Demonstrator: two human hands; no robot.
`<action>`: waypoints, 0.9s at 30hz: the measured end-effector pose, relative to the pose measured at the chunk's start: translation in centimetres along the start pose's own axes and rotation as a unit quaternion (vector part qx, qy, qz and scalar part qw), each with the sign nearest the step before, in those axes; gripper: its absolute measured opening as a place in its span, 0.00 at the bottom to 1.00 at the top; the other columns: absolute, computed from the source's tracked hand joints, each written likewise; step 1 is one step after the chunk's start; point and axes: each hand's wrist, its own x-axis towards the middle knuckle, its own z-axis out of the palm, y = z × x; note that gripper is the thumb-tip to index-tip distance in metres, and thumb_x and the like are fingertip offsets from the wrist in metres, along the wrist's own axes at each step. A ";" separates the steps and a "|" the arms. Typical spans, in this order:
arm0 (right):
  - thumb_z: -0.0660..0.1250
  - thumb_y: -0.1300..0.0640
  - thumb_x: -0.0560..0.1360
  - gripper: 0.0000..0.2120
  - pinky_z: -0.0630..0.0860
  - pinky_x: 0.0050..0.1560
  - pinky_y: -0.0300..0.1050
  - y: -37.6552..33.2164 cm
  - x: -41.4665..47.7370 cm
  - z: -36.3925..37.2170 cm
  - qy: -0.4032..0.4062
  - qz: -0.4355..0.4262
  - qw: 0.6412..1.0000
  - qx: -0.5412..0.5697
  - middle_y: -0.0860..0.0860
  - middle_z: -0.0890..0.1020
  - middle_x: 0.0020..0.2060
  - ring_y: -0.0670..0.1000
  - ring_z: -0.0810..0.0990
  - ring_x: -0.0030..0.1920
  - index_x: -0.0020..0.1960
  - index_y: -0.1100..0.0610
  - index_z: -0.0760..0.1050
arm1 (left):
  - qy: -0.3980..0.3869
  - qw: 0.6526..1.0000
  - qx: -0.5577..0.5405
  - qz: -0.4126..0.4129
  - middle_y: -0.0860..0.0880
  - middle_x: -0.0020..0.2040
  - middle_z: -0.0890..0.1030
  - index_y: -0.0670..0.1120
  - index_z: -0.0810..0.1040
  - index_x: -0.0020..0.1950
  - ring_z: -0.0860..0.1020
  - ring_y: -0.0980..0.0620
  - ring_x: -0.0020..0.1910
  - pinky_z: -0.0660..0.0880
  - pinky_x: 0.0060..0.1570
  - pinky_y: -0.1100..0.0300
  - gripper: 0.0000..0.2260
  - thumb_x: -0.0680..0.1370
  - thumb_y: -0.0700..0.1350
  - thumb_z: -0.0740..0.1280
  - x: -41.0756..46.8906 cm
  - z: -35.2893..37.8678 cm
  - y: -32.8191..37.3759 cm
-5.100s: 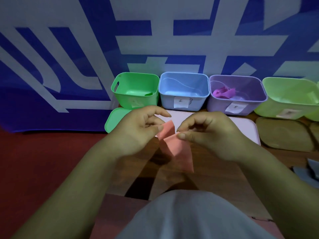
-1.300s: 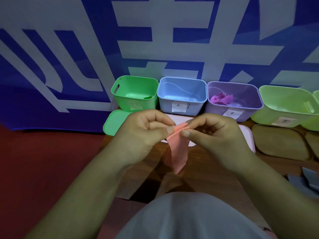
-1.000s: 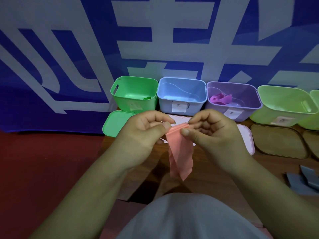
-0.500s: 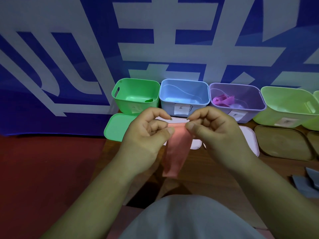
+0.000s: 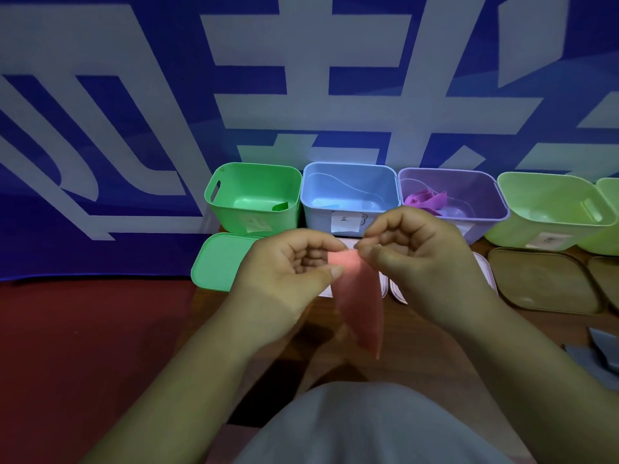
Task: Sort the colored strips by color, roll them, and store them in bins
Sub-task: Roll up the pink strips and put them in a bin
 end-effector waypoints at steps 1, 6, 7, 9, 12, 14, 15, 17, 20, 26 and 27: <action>0.73 0.67 0.72 0.09 0.79 0.44 0.51 -0.1 0.1 -0.2 -0.007 0.006 1.000 -0.011 0.52 0.85 0.38 0.52 0.82 0.38 0.43 0.53 0.79 | 0.003 1.000 -0.002 -0.007 0.49 0.41 0.85 0.52 0.85 0.43 0.79 0.56 0.40 0.78 0.47 0.65 0.16 0.70 0.29 0.74 0.2 0.1 0.0; 0.76 0.66 0.69 0.12 0.78 0.37 0.34 -0.7 0.4 -1.1 -0.069 0.062 0.995 -0.032 0.51 0.86 0.42 0.47 0.83 0.38 0.48 0.54 0.80 | 0.007 0.999 0.001 -0.032 0.51 0.41 0.86 0.52 0.84 0.44 0.81 0.57 0.40 0.78 0.46 0.66 0.16 0.71 0.29 0.73 0.7 0.3 -0.2; 0.76 0.67 0.69 0.13 0.76 0.34 0.34 -0.7 0.5 -1.2 -0.078 0.073 0.993 -0.040 0.51 0.86 0.43 0.47 0.83 0.38 0.48 0.54 0.80 | 0.007 0.999 0.004 -0.035 0.51 0.40 0.85 0.52 0.84 0.45 0.81 0.58 0.40 0.77 0.45 0.66 0.16 0.72 0.29 0.73 0.8 0.4 -0.2; 0.77 0.68 0.68 0.15 0.74 0.31 0.33 -0.6 0.7 -1.3 -0.090 0.087 0.990 -0.061 0.51 0.86 0.43 0.47 0.83 0.37 0.48 0.52 0.80 | 0.004 0.999 0.010 -0.042 0.51 0.39 0.85 0.51 0.84 0.45 0.80 0.58 0.39 0.77 0.44 0.67 0.16 0.72 0.29 0.73 0.8 0.5 -0.3; 0.77 0.65 0.67 0.14 0.73 0.30 0.34 -0.4 1.0 -1.3 -0.093 0.082 0.987 -0.100 0.49 0.86 0.41 0.45 0.82 0.34 0.47 0.51 0.80 | 0.006 0.999 0.026 -0.045 0.47 0.40 0.85 0.51 0.84 0.46 0.80 0.57 0.39 0.78 0.43 0.66 0.15 0.72 0.30 0.74 0.8 0.6 -0.4; 0.77 0.65 0.68 0.13 0.73 0.30 0.33 -0.4 1.1 -1.2 -0.095 0.076 0.987 -0.108 0.48 0.85 0.40 0.43 0.80 0.32 0.46 0.51 0.80 | 0.005 0.999 0.033 -0.043 0.45 0.41 0.84 0.52 0.84 0.46 0.80 0.56 0.39 0.78 0.45 0.65 0.14 0.72 0.31 0.74 0.9 0.4 -0.4; 0.76 0.65 0.69 0.12 0.73 0.30 0.33 -0.4 1.1 -1.3 -0.096 0.073 0.987 -0.107 0.48 0.85 0.39 0.42 0.80 0.31 0.46 0.52 0.79 | 0.004 0.998 0.038 -0.043 0.46 0.41 0.84 0.52 0.84 0.46 0.80 0.56 0.40 0.78 0.45 0.65 0.14 0.72 0.32 0.74 0.9 0.4 -0.5; 0.76 0.65 0.69 0.11 0.72 0.30 0.33 -0.4 1.1 -1.3 -0.100 0.068 0.987 -0.105 0.48 0.85 0.38 0.42 0.79 0.31 0.46 0.52 0.79 | 0.001 0.998 0.051 -0.042 0.48 0.41 0.85 0.53 0.84 0.47 0.81 0.56 0.40 0.78 0.46 0.64 0.13 0.73 0.34 0.75 0.9 0.3 -0.6; 0.76 0.64 0.70 0.11 0.77 0.35 0.38 -0.4 1.0 -1.5 -0.108 0.057 0.988 -0.099 0.50 0.85 0.38 0.46 0.80 0.35 0.46 0.51 0.79 | -0.009 0.996 0.078 -0.029 0.50 0.42 0.85 0.54 0.85 0.47 0.82 0.54 0.42 0.79 0.48 0.60 0.09 0.73 0.40 0.75 1.0 0.2 -0.7; 0.74 0.66 0.71 0.09 0.73 0.32 0.35 -0.6 0.9 -1.7 -0.121 0.061 0.989 -0.056 0.50 0.84 0.36 0.44 0.78 0.32 0.46 0.55 0.80 | -0.024 0.995 0.100 -0.005 0.54 0.48 0.82 0.53 0.84 0.47 0.82 0.52 0.47 0.80 0.49 0.52 0.06 0.72 0.45 0.72 0.9 0.4 -0.5; 0.74 0.67 0.71 0.08 0.71 0.31 0.33 -0.6 0.9 -1.7 -0.121 0.063 0.990 -0.045 0.50 0.84 0.36 0.44 0.77 0.31 0.45 0.55 0.80 | -0.027 0.996 0.087 -0.007 0.52 0.47 0.83 0.51 0.85 0.47 0.82 0.51 0.47 0.80 0.50 0.52 0.06 0.72 0.43 0.72 0.9 0.4 -0.5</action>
